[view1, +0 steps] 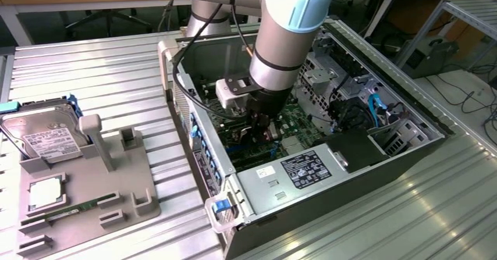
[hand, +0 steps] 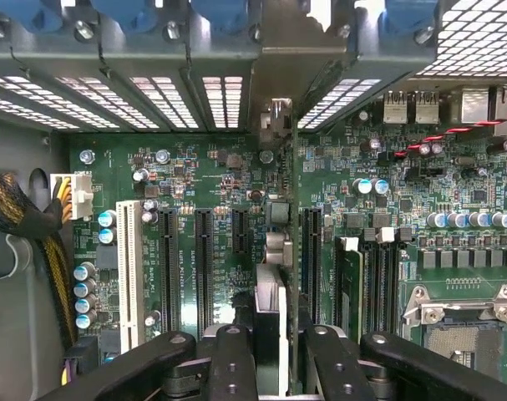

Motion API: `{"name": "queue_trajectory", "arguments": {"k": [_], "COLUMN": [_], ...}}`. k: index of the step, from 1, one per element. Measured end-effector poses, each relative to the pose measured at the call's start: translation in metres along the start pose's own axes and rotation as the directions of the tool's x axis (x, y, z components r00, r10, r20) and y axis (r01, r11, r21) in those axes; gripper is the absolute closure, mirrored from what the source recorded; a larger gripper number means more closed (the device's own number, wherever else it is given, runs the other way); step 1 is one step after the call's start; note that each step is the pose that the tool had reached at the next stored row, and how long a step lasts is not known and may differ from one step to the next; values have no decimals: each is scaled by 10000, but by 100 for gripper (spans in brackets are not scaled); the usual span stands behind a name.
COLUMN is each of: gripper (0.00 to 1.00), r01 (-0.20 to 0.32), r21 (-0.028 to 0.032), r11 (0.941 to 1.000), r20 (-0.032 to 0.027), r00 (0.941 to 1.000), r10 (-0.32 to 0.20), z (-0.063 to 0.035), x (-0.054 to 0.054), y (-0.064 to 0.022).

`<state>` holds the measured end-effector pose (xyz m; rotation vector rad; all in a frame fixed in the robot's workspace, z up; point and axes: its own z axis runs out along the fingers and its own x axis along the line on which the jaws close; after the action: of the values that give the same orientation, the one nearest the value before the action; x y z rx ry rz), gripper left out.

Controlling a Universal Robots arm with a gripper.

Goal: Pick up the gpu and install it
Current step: 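Insert the gpu into the slot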

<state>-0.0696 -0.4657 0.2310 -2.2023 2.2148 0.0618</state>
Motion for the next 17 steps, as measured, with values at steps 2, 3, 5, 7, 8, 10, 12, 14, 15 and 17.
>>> {"name": "queue_trajectory", "arguments": {"k": [2, 3, 5, 7, 8, 10, 12, 14, 15, 17], "gripper": [72, 72, 72, 72, 72, 72, 72, 72, 72, 72], "r01": [0, 0, 1, 1, 0, 1, 0, 1, -1, 1], "r21": [0, 4, 9, 2, 2, 2, 1, 0, 0, 0], "r11": [10000, 10000, 10000, 10000, 10000, 10000, 10000, 10000, 10000, 10000], "r20": [1, 11, 18, 2, 2, 2, 0, -3, -11, -47], "r00": [10000, 10000, 10000, 10000, 10000, 10000, 10000, 10000, 10000, 10000], "r10": [0, 0, -1, -1, 0, -1, 0, -1, 1, -1], "z": [-2, -12, -49, -64, -64, -64, -65, -66, -66, -64], "x": [0, -2, -5, -4, -4, -4, -4, -5, -11, -32], "y": [0, 0, -1, 1, 1, 1, 1, 1, 2, 1]}}
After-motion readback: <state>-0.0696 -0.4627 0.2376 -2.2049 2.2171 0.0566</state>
